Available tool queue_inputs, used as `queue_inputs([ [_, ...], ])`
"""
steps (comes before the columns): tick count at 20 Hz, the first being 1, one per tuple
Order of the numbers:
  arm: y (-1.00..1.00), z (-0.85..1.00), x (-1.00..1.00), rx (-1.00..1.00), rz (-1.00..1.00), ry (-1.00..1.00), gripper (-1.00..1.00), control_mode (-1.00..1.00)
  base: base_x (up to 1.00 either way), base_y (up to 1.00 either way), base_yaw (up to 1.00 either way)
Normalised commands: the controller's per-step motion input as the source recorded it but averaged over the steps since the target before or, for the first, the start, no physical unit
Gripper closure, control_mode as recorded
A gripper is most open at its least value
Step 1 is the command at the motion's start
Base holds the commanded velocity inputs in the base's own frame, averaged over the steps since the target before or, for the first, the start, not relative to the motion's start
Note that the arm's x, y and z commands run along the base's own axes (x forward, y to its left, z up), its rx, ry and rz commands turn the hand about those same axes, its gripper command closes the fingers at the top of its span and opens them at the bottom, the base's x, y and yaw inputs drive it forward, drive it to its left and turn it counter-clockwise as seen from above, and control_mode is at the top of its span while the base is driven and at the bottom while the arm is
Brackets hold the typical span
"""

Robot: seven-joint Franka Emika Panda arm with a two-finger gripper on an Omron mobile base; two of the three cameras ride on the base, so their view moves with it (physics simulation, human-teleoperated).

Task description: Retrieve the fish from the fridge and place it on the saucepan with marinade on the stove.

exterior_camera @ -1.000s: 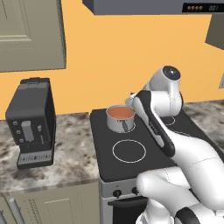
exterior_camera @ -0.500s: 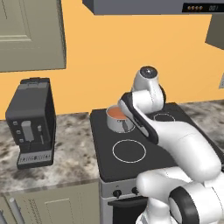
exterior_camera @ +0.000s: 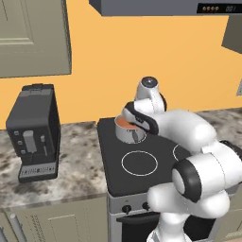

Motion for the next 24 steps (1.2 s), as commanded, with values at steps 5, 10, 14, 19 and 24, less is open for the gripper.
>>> queue_inputs([
  [5,0.0,-0.32,0.7,0.0,0.0,0.08,1.0,-1.0,0.0,0.0,0.0],
  [10,0.0,-0.34,0.66,0.0,0.0,0.09,1.0,-1.0,0.0,0.0,0.0],
  [14,0.0,-0.4,0.56,0.0,0.0,0.09,1.0,-1.0,0.0,0.0,0.0],
  [19,0.0,-0.38,0.34,0.0,0.0,0.03,1.0,-1.0,0.0,0.0,0.0],
  [24,-0.01,-0.41,0.21,0.04,0.0,0.01,1.0,-1.0,0.0,0.0,0.0],
])
